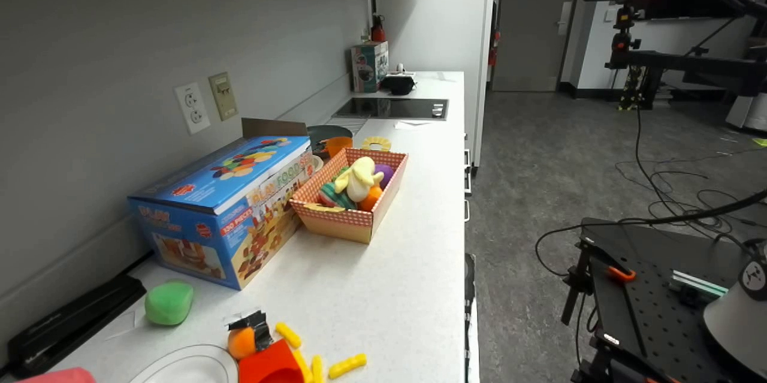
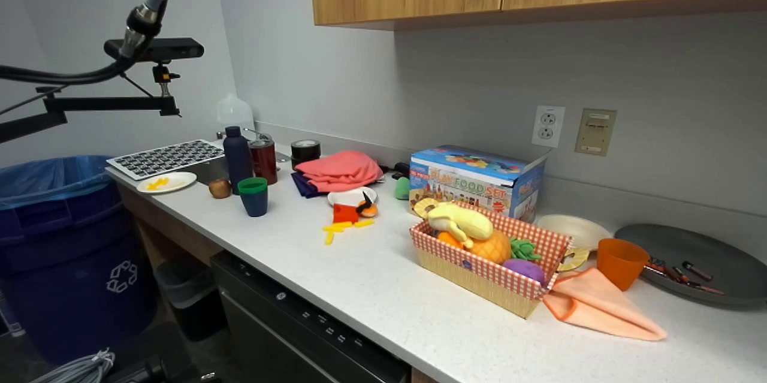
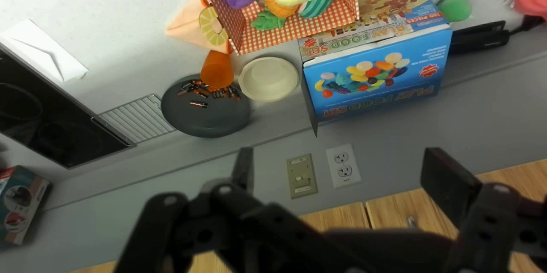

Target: Open the top right cabinet door

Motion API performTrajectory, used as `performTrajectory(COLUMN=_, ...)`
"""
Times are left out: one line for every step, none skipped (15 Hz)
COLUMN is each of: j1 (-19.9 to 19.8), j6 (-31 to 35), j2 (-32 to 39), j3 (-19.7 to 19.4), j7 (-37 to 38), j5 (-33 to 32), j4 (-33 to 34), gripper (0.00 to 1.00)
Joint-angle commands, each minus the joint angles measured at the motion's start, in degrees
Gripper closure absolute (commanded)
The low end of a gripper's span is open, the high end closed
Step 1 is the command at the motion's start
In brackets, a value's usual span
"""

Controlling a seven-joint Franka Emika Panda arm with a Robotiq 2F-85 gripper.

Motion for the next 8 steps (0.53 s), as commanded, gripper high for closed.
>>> performTrajectory(j1=1.6, j6=0.6, j2=1.0, j3=0.6, j7=-1.5, j5=0.3, j4=-0.5, gripper=0.00)
performTrajectory(j1=1.8, j6=0.7, j2=1.7, j3=1.0, j7=-1.2, j5=-0.2, j4=-0.3, gripper=0.00)
performTrajectory(j1=1.6, j6=1.1, j2=2.9, j3=1.7, j7=0.0, j5=-0.9, j4=0.6, gripper=0.00)
performTrajectory(j1=1.5, j6=1.7, j2=3.9, j3=2.1, j7=0.6, j5=-1.4, j4=1.4, gripper=0.00)
performTrajectory(j1=1.2, j6=2.5, j2=4.9, j3=2.5, j7=1.3, j5=-2.1, j4=2.4, gripper=0.00)
performTrajectory(j1=0.8, j6=3.2, j2=5.8, j3=2.8, j7=1.9, j5=-3.0, j4=3.2, gripper=0.00)
performTrajectory(j1=0.4, j6=3.4, j2=6.6, j3=3.6, j7=3.7, j5=-4.7, j4=5.0, gripper=0.00)
performTrajectory(j1=-0.1, j6=4.2, j2=7.6, j3=3.9, j7=5.3, j5=-6.6, j4=6.4, gripper=0.00)
